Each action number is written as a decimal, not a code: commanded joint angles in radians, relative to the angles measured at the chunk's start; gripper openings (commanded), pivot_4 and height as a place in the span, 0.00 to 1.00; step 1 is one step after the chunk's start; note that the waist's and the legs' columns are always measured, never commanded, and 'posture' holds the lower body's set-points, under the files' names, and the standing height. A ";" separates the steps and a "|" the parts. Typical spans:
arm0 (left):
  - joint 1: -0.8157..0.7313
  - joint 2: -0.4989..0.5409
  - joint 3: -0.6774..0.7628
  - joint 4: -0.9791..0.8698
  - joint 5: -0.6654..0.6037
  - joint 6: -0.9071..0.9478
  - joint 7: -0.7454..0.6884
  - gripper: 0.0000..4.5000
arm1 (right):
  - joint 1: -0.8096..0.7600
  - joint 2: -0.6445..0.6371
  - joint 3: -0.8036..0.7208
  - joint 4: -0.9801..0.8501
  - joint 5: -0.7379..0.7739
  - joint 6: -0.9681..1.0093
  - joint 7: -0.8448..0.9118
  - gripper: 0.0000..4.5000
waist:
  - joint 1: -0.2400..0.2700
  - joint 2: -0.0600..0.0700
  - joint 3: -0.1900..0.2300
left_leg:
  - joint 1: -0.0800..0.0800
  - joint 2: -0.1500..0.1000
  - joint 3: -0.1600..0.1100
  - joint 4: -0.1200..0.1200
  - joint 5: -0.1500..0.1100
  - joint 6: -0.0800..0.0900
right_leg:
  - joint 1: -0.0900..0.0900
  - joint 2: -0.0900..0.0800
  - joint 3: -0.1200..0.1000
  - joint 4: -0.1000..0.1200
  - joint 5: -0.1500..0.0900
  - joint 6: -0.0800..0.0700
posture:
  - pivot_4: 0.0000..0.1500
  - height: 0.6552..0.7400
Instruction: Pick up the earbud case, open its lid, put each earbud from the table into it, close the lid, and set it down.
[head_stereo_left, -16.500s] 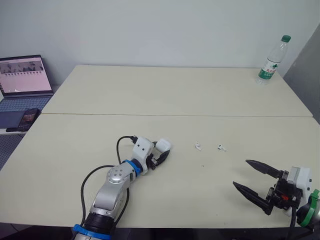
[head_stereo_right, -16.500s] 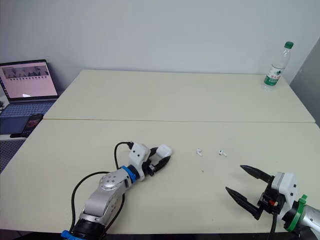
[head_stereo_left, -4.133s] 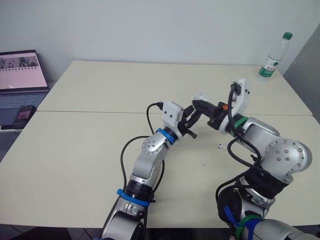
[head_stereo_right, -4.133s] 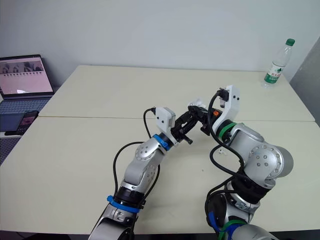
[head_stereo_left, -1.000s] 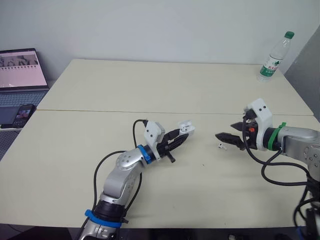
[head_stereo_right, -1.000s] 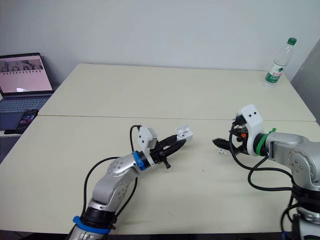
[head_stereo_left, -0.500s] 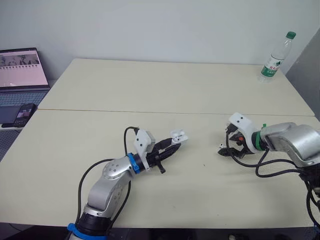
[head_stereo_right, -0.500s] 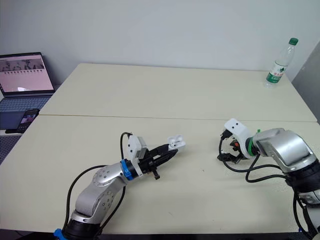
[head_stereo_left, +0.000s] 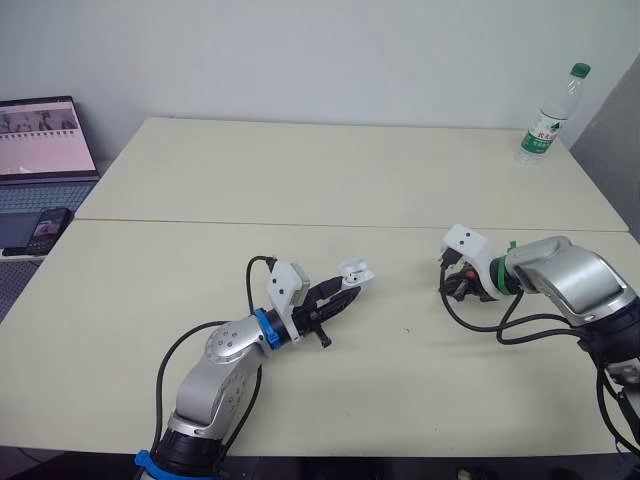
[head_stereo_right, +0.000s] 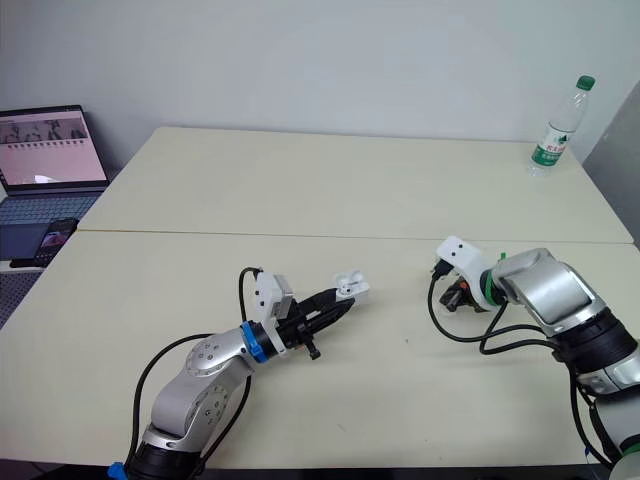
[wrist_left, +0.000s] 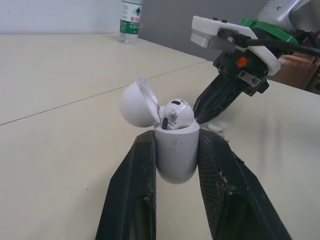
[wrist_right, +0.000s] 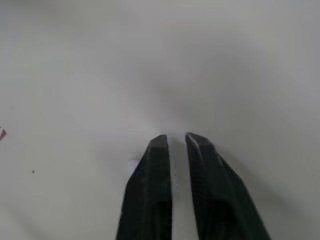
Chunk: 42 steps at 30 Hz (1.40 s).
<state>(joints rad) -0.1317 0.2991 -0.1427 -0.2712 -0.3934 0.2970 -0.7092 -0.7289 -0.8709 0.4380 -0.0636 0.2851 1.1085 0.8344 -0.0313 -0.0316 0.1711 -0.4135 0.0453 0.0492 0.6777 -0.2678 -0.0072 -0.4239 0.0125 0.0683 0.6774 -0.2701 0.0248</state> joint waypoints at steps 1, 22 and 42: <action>-0.006 -0.002 0.001 -0.045 -0.008 -0.019 -0.002 0.17 | -0.004 -0.012 -0.008 -0.025 -0.020 -0.003 0.022 0.01 | 0.000 0.000 0.000 | 0.000 0.000 0.000 0.000 0.000 0.000 | 0.000 0.000 0.000 0.000 0.000 0.000 | 1.00 0.95; -0.018 0.005 -0.009 -0.027 -0.011 -0.018 -0.024 0.17 | 0.259 -0.351 -0.156 -0.271 0.029 -0.271 0.332 0.87 | 0.003 0.000 0.000 | 0.001 -0.001 -0.001 0.000 0.000 0.000 | 0.001 0.000 -0.001 0.001 0.000 0.000 | 1.00 0.95; -0.011 0.004 -0.008 -0.035 -0.007 -0.016 -0.022 0.17 | 0.319 -0.285 -0.122 -0.171 -0.239 -0.594 0.354 0.93 | 0.000 0.000 0.000 | 0.009 0.001 0.008 0.000 0.000 0.000 | 0.004 0.000 0.003 0.003 0.000 0.000 | 1.00 0.95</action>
<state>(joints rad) -0.1406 0.3069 -0.1505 -0.2686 -0.3932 0.2967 -0.7310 -0.4095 -1.1567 0.3458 -0.2135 0.0564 0.5252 1.1799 -0.0315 -0.0315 0.1712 -0.4043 0.0467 0.0572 0.6780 -0.2678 -0.0073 -0.4199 0.0129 0.0709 0.6801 -0.2702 0.0250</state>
